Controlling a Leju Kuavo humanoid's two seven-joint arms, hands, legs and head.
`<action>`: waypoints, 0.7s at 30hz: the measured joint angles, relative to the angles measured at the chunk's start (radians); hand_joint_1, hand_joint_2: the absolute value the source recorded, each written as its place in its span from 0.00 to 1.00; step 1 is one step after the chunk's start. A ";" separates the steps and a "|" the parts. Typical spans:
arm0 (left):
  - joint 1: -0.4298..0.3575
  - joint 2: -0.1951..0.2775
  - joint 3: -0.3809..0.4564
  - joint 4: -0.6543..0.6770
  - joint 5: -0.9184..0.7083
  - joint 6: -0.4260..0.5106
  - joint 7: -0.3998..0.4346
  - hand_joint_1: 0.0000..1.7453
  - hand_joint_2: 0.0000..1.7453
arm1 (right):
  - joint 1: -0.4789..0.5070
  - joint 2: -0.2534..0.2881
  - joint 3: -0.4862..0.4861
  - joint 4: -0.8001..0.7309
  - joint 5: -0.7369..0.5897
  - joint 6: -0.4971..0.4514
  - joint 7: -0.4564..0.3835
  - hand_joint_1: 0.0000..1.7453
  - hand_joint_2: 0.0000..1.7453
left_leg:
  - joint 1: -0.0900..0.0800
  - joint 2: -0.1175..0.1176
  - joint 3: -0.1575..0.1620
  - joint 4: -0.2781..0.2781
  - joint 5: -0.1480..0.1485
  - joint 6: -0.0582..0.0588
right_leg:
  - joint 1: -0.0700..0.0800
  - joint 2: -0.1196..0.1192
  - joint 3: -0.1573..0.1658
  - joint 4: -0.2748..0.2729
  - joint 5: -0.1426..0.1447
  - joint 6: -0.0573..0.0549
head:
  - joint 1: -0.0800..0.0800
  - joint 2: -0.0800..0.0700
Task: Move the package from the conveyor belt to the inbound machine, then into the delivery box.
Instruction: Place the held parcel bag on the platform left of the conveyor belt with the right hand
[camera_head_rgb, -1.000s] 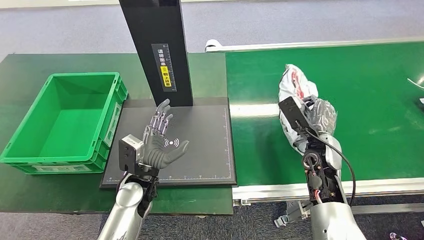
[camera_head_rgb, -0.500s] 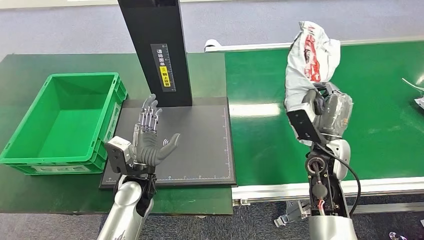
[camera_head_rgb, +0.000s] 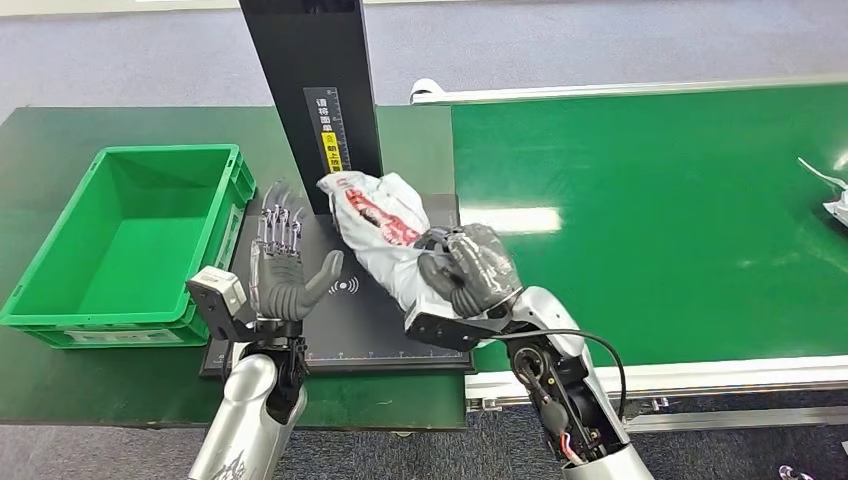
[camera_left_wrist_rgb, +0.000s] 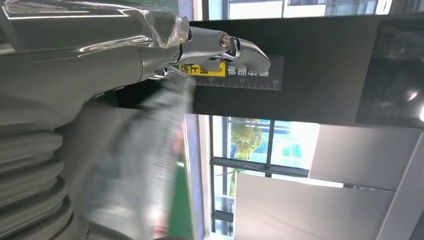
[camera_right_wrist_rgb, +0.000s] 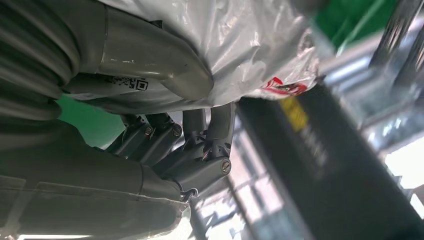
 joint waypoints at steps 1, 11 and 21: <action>0.003 0.002 0.001 -0.001 0.003 0.002 -0.002 0.00 1.00 | -0.004 -0.002 0.020 0.012 -0.007 0.025 0.000 1.00 1.00 | 0.000 0.000 0.000 0.000 0.000 0.000 | 0.000 0.000 0.000 0.000 0.000 0.000 | 0.000 0.000; 0.036 0.014 0.010 -0.033 0.012 0.019 -0.006 0.00 1.00 | -0.042 -0.015 0.148 0.124 -0.034 0.105 0.031 0.55 1.00 | 0.000 0.000 0.000 0.000 0.000 0.000 | 0.000 0.000 0.000 0.000 0.000 0.000 | 0.000 0.000; 0.070 0.014 0.016 -0.074 0.007 0.035 0.006 0.00 1.00 | -0.068 -0.012 0.146 0.156 -0.123 0.020 0.059 0.00 1.00 | 0.000 0.000 0.000 0.000 0.000 0.000 | 0.000 0.000 0.000 0.000 0.000 0.000 | 0.000 0.000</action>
